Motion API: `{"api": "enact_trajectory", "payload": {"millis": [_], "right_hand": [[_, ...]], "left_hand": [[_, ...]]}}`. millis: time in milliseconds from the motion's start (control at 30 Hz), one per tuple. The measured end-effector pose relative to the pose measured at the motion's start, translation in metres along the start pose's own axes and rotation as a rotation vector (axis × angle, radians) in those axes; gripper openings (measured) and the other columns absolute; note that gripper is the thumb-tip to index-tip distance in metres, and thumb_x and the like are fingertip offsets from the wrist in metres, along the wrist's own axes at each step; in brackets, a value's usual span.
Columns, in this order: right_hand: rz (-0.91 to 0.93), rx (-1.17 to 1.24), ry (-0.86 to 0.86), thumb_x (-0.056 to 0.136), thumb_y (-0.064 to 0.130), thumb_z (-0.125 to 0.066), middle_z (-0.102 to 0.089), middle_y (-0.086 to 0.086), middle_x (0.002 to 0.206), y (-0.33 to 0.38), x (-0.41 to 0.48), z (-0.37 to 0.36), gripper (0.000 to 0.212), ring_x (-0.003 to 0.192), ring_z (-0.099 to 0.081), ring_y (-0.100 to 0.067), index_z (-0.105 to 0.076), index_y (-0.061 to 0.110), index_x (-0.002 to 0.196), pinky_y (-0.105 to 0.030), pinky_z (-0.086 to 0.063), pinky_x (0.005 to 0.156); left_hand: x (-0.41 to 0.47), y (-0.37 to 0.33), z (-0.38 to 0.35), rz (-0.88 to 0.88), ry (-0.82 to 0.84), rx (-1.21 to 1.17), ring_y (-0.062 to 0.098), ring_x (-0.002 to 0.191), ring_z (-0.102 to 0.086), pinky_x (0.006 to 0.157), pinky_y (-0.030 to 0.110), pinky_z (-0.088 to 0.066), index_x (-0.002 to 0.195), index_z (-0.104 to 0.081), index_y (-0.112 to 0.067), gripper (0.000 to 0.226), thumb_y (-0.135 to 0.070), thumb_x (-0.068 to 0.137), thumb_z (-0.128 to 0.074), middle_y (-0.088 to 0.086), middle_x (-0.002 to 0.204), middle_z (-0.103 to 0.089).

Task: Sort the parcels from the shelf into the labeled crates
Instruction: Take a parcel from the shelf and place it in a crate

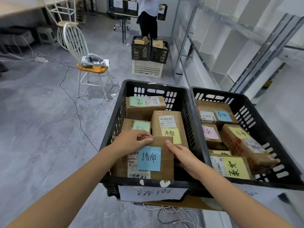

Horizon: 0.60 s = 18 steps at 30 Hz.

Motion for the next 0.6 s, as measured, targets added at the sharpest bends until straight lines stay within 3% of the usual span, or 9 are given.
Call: {"api": "enact_trajectory", "payload": {"millis": [167, 467, 600], "right_hand": [[0.06, 0.02, -0.036, 0.084, 0.059, -0.066, -0.071, 0.002, 0.115, 0.007, 0.012, 0.003, 0.058, 0.108, -0.065, -0.014, -0.061, 0.019, 0.126, -0.028, -0.05, 0.084], [0.096, -0.043, -0.061, 0.083, 0.065, -0.063, -0.069, 0.002, 0.117, 0.007, 0.017, 0.009, 0.061, 0.106, -0.064, -0.017, -0.061, 0.025, 0.129, -0.03, -0.051, 0.082], [-0.052, 0.063, -0.053, 0.068, 0.087, -0.055, -0.065, -0.005, 0.126, 0.001, 0.022, 0.008, 0.089, 0.117, -0.06, -0.025, -0.055, 0.026, 0.133, -0.043, -0.046, 0.105]], "left_hand": [[0.004, -0.003, -0.004, -0.001, 0.01, 0.074, 0.009, 0.107, -0.059, 0.09, 0.038, -0.052, 0.123, -0.061, -0.042, 0.036, -0.06, 0.094, -0.051, -0.016, 0.119, -0.065], [0.017, -0.002, -0.009, 0.013, 0.137, 0.056, 0.008, 0.109, -0.058, 0.092, 0.038, -0.052, 0.121, -0.064, -0.04, 0.036, -0.059, 0.093, -0.052, -0.013, 0.121, -0.066], [0.018, -0.004, -0.009, 0.001, 0.184, 0.041, 0.009, 0.11, -0.055, 0.086, 0.027, -0.046, 0.128, -0.061, -0.037, 0.039, -0.056, 0.096, -0.05, -0.011, 0.125, -0.064]]}}
Point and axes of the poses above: each hand's wrist, its own x-axis towards the middle knuckle, its own z-axis out of the back of the hand, y = z × x, the point moved 8 cm from there along x, towards the middle knuckle
